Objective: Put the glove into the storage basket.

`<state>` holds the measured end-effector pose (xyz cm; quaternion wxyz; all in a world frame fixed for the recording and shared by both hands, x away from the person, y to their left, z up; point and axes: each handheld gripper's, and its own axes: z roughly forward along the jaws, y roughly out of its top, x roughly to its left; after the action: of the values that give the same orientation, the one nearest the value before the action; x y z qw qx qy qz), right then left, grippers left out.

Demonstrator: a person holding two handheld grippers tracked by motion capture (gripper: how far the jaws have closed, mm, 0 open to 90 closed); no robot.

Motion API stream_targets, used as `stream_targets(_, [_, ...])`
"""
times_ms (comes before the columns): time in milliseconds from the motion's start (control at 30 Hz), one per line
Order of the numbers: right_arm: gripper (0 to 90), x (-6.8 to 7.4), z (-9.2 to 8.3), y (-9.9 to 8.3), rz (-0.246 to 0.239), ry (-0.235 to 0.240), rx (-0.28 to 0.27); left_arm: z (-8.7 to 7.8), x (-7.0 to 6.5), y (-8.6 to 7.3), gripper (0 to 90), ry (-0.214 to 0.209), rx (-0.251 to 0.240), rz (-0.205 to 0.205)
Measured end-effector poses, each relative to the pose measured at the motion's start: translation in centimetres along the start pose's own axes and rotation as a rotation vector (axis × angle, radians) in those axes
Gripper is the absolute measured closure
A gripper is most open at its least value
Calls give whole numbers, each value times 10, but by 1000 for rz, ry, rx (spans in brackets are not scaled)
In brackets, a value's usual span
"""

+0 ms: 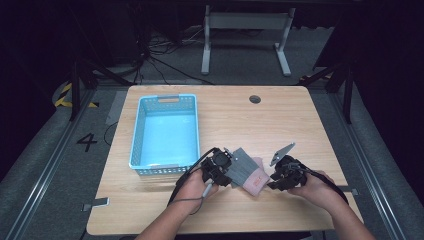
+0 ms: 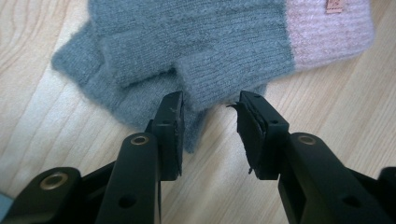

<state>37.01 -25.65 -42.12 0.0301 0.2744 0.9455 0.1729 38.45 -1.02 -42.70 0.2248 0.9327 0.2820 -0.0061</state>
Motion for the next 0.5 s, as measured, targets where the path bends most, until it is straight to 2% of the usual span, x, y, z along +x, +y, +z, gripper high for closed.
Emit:
stream_targets(167, [634,2,0,1,-10,-11,-14,6,-1,2,638,11,27,10])
stream_targets(400, [653,4,0,4,-11,-18,-36,7,-1,3,668,11,25,15])
stream_targets(500, [702,8,3,7,-22,-37,-22,7,-2,4,712,20,26,28])
